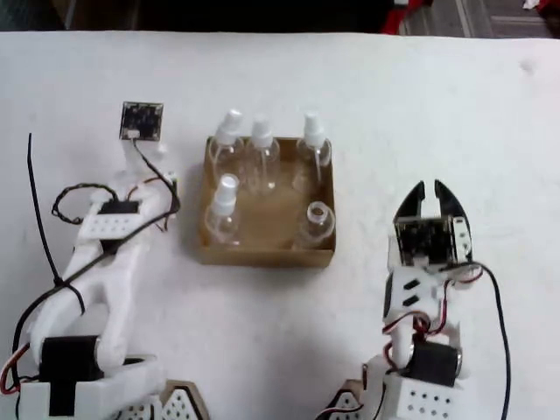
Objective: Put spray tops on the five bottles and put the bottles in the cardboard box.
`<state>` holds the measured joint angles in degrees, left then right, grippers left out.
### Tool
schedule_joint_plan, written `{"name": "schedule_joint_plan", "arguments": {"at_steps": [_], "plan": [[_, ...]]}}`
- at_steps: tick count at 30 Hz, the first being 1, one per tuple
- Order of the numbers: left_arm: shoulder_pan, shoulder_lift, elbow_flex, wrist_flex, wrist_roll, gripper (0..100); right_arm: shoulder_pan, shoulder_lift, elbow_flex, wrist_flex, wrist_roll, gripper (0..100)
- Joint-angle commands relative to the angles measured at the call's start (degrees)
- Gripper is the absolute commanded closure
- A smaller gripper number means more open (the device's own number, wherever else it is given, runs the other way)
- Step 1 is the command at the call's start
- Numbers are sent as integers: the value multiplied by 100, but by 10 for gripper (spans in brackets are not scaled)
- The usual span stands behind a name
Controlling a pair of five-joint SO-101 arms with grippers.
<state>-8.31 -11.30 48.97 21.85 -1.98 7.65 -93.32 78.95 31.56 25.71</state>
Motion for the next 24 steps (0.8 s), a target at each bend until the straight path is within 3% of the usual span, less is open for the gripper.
{"name": "schedule_joint_plan", "arguments": {"at_steps": [1, 5, 11, 15, 22, 24], "plan": [[48, -171, -290, -132, -53, 977, -4, 1604, -1099, 277, 396, 957], [57, -163, -281, -132, -53, 977, 13, 3407, -2585, 1200, 826, 956], [48, -163, -281, -132, -62, 977, 22, 5604, -4615, 3055, 3165, 956], [31, -163, -290, -132, -62, 976, 22, 6668, -5319, 3793, 3851, 950], [48, -163, -299, -132, -62, 976, 365, 8171, -5547, 4145, 5336, 730], [40, -163, -299, -132, -62, 976, 374, 8585, -5565, 4110, 5749, 711]]}}
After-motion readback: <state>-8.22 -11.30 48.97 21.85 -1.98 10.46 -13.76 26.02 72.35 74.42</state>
